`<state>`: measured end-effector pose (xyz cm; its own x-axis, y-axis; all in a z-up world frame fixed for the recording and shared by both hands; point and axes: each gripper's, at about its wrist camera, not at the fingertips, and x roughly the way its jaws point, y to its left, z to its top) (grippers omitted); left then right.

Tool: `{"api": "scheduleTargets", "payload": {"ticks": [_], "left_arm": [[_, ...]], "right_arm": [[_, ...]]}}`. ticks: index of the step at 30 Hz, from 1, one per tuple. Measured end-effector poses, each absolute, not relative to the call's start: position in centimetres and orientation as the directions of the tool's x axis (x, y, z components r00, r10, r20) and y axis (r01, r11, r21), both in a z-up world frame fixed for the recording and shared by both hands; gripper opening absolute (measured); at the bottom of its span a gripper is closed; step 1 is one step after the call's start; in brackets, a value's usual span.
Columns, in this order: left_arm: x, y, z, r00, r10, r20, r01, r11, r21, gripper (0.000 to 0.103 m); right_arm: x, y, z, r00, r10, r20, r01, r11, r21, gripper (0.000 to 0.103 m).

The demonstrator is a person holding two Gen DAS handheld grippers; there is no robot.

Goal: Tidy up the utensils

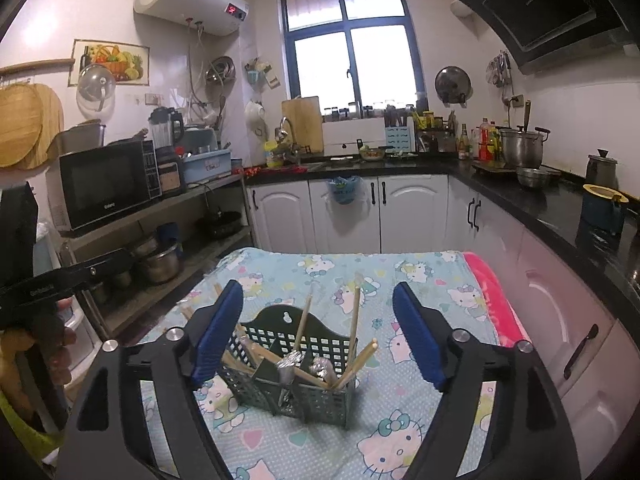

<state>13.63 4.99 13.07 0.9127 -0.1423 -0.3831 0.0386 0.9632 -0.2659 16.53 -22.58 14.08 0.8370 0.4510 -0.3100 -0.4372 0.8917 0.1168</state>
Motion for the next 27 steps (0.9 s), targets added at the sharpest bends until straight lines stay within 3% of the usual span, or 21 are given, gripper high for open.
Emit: {"api": "scheduleTargets", "payload": {"ticks": [11, 27], "left_arm": [[10.4, 4.5, 11.3, 0.894, -0.16, -0.418, 0.045, 0.962, -0.271, 0.092], [6.6, 3.6, 5.3, 0.861, -0.097, -0.499, -0.018, 0.975, -0.221, 0.092]], "right_arm": [[12.1, -23.0, 13.3, 0.849, 0.445, -0.284, -0.439, 0.894, 0.088, 0.095], [8.5, -22.4, 7.1, 0.837, 0.401, -0.373, -0.406, 0.911, 0.069, 0.096]]}}
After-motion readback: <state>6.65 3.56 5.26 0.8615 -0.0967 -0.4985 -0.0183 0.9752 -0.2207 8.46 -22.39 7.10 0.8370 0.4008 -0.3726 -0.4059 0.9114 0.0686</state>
